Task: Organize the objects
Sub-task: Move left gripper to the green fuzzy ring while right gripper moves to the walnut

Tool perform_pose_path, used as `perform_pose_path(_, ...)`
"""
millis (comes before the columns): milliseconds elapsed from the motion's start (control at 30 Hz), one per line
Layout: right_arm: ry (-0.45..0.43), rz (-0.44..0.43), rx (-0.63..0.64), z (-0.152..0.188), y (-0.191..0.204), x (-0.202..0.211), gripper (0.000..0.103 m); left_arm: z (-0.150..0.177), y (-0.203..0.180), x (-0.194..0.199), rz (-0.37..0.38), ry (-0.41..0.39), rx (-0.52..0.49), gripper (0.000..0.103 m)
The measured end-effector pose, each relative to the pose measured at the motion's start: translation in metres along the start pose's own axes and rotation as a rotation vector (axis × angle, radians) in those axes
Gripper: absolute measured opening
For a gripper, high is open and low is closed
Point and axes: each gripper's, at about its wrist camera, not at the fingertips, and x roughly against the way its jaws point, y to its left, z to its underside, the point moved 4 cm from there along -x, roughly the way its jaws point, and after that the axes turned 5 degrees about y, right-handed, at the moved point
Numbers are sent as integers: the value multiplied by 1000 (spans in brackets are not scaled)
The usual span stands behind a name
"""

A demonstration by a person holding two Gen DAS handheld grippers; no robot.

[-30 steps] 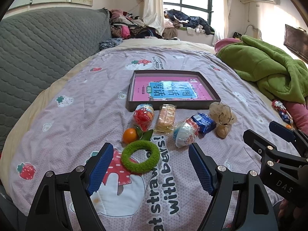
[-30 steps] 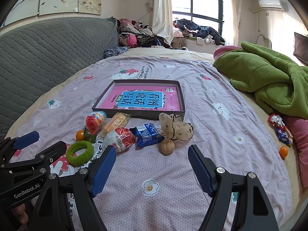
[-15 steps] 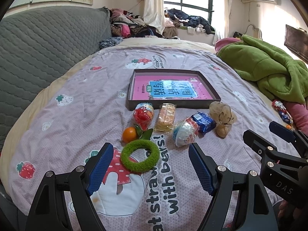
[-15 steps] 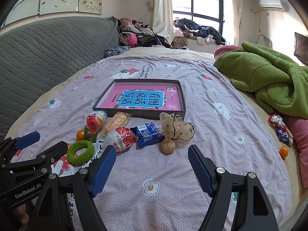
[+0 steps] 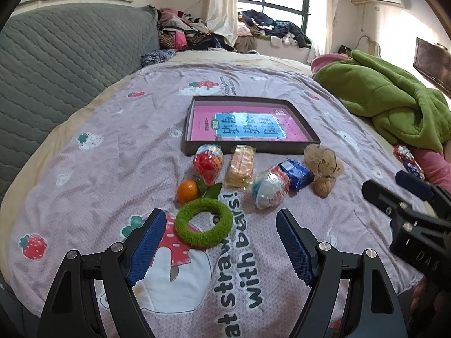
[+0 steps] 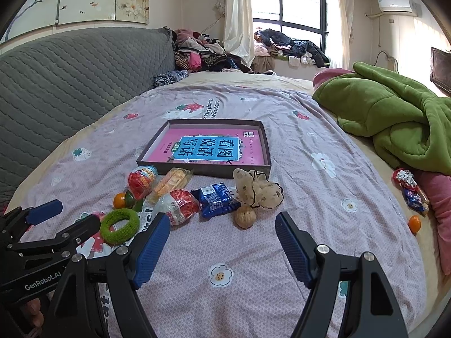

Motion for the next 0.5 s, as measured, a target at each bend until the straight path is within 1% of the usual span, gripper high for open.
perform_pose_path(267, 19, 6, -14, 6, -7, -11, 77, 14, 16, -18, 6, 61, 6, 81)
perform_pose_path(500, 50, -2, -23, 14, -11, -24, 77, 23, 16, -33, 17, 95, 4, 81)
